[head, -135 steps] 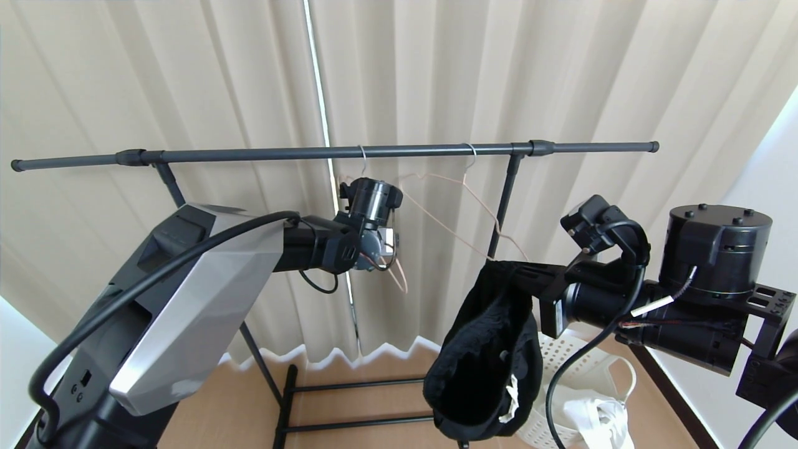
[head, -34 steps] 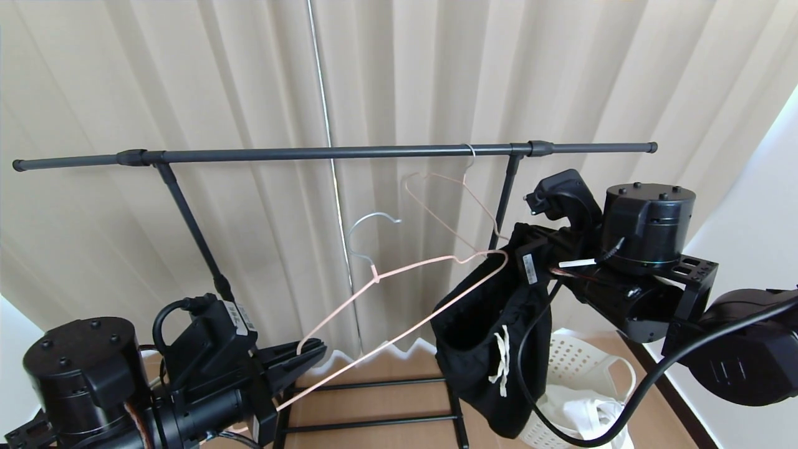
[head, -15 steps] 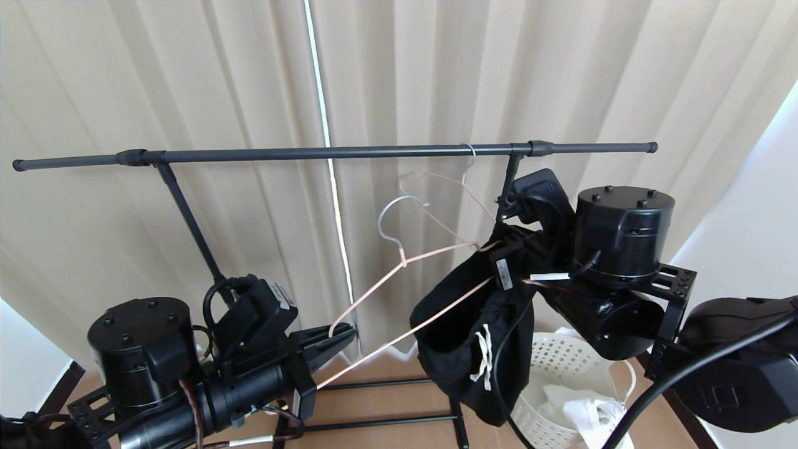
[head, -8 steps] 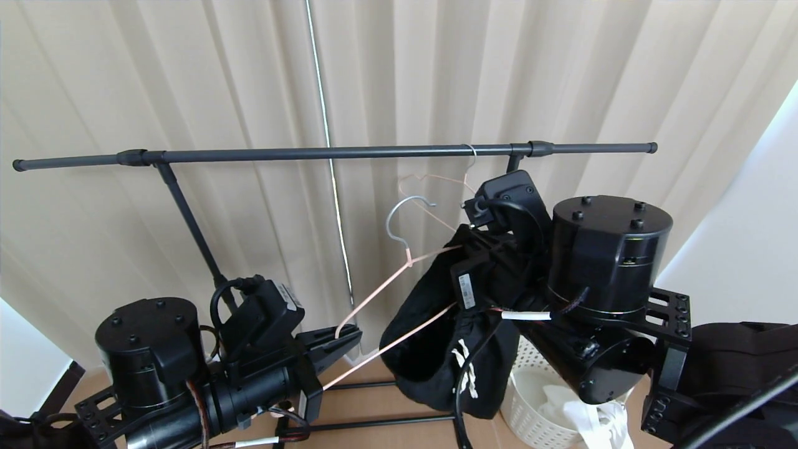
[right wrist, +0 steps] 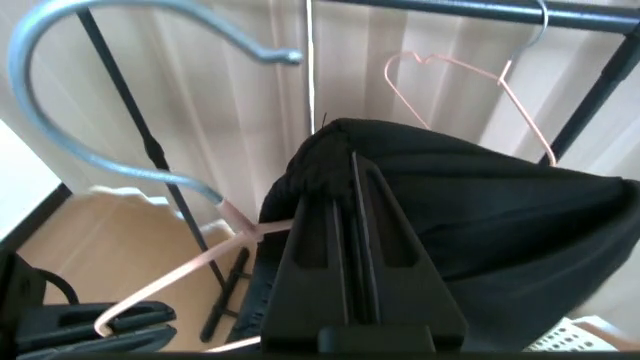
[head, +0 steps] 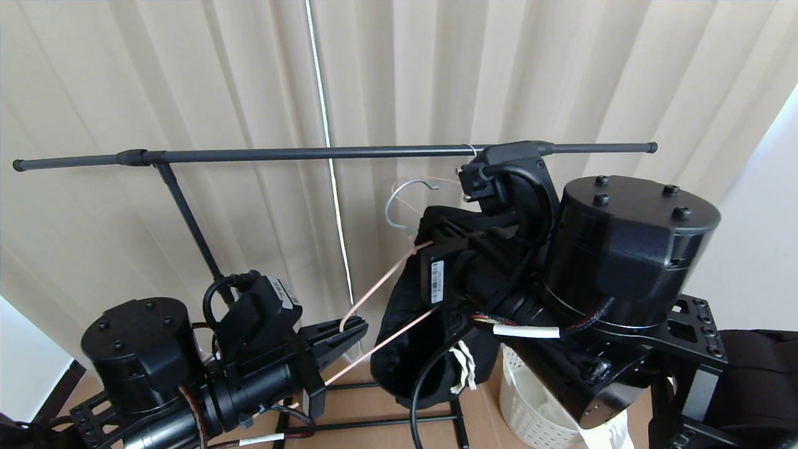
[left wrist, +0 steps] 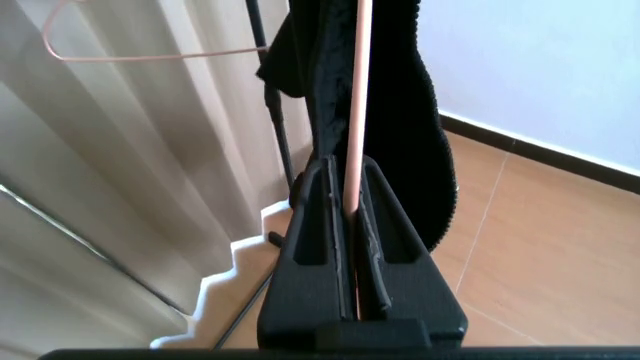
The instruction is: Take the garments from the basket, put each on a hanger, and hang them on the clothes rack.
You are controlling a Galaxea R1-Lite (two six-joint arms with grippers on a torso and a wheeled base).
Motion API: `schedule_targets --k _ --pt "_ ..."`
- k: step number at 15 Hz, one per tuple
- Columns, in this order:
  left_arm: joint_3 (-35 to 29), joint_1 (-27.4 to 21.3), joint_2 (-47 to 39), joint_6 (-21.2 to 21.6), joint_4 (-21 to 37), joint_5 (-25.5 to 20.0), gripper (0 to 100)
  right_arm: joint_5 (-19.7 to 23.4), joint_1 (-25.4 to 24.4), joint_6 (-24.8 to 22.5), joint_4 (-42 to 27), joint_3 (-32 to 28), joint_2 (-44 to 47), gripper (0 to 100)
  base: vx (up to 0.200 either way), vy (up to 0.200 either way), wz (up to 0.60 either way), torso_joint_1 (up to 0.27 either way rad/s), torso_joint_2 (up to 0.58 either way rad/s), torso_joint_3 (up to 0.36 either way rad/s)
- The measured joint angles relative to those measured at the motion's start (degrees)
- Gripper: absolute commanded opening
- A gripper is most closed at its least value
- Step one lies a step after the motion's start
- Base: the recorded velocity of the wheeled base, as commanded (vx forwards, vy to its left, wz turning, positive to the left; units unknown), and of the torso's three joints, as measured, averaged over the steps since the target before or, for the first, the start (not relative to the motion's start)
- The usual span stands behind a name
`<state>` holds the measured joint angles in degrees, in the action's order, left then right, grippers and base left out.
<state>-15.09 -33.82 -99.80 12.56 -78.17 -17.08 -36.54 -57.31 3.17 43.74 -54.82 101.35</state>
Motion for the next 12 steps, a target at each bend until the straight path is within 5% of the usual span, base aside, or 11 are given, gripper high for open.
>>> schedule_targets --k 2,3,12 --pt "0.2 0.1 0.1 0.0 -0.8 0.8 0 0.1 -0.1 0.0 0.6 -0.2 -0.4 0 0.0 0.0 0.0 0.0 0.0 0.0" --pt "0.2 0.2 0.1 -0.1 -1.5 1.7 0 0.1 -0.2 0.0 1.0 -0.2 -0.7 100 0.0 0.0 0.0 0.0 0.0 0.0" --pt "1.6 0.4 0.4 -0.2 -5.4 2.0 0 -0.3 0.7 -1.6 1.9 0.5 -3.4 100 0.0 0.0 0.0 0.0 0.0 0.0"
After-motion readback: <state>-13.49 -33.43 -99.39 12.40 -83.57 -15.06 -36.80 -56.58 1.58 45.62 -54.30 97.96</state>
